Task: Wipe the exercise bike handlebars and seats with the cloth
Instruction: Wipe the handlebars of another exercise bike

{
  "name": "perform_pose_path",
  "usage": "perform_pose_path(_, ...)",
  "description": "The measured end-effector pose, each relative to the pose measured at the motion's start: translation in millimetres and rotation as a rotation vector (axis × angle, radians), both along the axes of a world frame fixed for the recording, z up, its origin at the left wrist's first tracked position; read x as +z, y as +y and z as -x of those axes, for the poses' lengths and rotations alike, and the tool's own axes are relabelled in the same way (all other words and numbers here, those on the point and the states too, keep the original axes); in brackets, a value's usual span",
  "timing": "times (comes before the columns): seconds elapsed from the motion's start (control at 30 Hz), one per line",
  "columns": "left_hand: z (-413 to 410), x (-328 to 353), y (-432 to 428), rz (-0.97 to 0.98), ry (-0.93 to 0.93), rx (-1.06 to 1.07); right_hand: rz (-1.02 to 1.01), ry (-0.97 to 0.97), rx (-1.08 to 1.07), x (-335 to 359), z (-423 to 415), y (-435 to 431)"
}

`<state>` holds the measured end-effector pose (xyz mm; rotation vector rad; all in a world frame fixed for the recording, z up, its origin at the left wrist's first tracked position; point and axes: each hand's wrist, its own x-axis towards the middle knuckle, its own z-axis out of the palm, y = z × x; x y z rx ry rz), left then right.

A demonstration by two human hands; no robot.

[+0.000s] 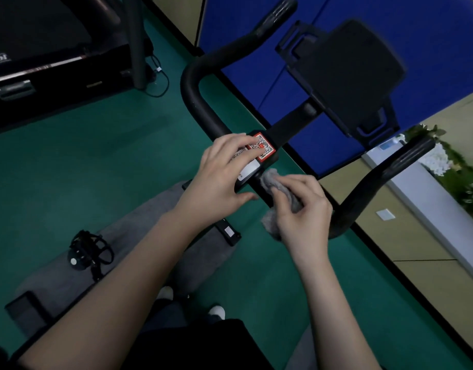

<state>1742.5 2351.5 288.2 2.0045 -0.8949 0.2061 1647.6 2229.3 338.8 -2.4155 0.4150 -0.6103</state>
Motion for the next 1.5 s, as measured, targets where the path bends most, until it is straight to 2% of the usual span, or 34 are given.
perform_pose_path(0.17, 0.1, -2.5, -1.6, 0.024, -0.026, 0.035, 0.212, -0.069, 0.166, -6.7, 9.7, -0.9)
perform_pose_path(0.27, -0.2, -4.0, -1.5, 0.029, -0.023, 0.029, 0.314, -0.070, 0.155, -8.9, 31.1, -8.2)
perform_pose_path(0.37, 0.9, -4.1, -1.2, 0.043, -0.012, 0.028, 0.291, -0.076, 0.109, -11.5, 28.9, -8.0)
perform_pose_path(0.53, 0.6, -4.7, -1.1, 0.048, -0.018, 0.036, 0.221, -0.041, 0.166, -8.9, -3.6, -1.3)
perform_pose_path(0.67, 1.2, -2.9, 1.4, 0.032, -0.011, 0.007, 0.344, -0.028, 0.244, -7.8, 24.4, -11.2)
perform_pose_path(0.8, 3.3, 1.4, 5.0, -0.023, -0.054, -0.002, 0.442, -0.097, 0.198, -20.3, 45.8, -16.8)
perform_pose_path(1.03, 5.3, 8.5, -4.2, -0.106, -0.311, -0.115, 0.436, -0.270, 0.006, -41.4, 47.3, -4.9)
perform_pose_path(1.23, -0.2, 4.5, -12.3, -0.121, -0.270, -0.171, 0.323, -0.243, -0.231, -35.1, 58.5, -15.6)
perform_pose_path(1.5, -1.5, 5.3, -12.6, -0.115, -0.274, -0.175, 0.248, -0.101, -0.174, -21.7, 29.3, -1.3)
